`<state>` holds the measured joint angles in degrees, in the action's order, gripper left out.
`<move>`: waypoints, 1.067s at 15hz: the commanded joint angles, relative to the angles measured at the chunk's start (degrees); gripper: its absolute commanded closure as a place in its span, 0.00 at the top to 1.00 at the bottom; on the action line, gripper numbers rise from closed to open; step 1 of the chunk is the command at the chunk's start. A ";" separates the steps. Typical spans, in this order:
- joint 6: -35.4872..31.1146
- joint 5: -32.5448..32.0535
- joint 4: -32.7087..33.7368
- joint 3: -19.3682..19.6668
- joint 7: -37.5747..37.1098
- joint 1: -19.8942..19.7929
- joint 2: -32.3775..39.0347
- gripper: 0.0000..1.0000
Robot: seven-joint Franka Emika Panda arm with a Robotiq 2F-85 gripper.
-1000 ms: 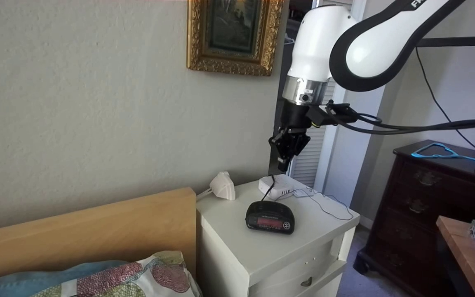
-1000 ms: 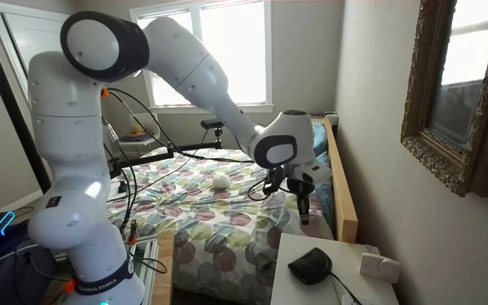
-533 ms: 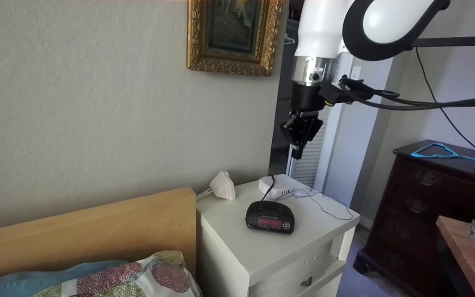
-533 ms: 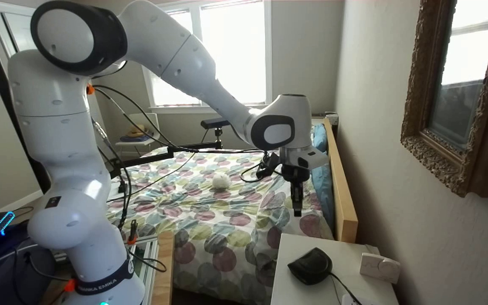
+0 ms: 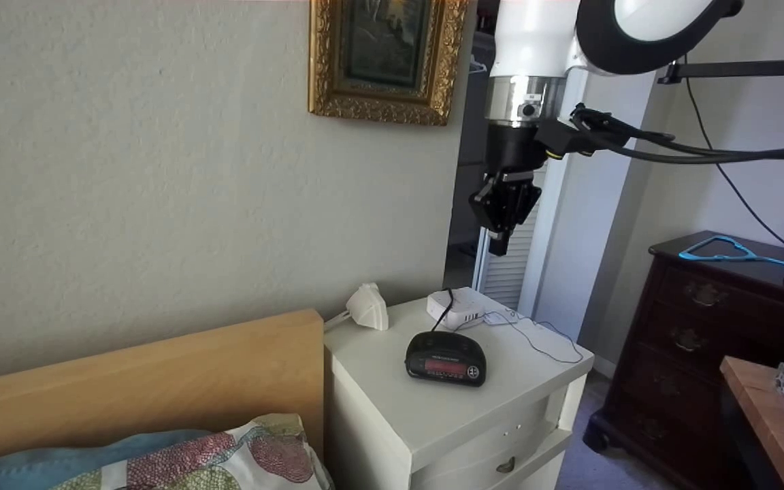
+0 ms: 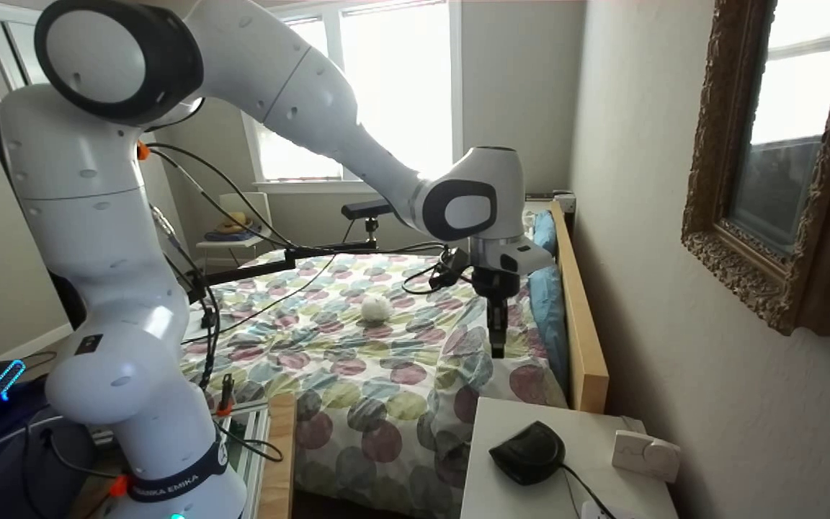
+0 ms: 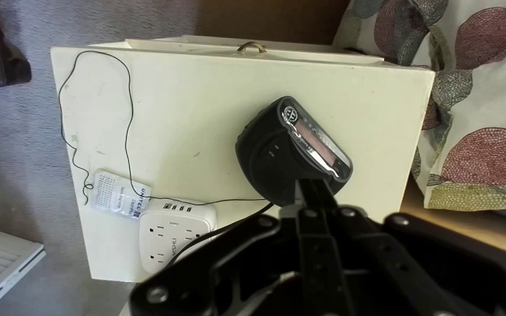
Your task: Press the right button on the radio
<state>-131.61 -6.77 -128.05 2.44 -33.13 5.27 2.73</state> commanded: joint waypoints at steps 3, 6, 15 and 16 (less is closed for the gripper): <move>-0.82 -0.58 0.06 -1.45 -3.17 -1.04 -0.35 0.26; -2.20 -0.84 -0.11 -1.60 -4.10 -1.10 -0.30 0.08; -1.26 0.15 0.61 -2.07 -4.83 -1.14 0.24 0.81; -1.04 0.25 0.66 -2.08 -4.76 -1.15 0.22 0.89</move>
<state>-133.45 -6.76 -128.04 1.23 -36.82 4.83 2.79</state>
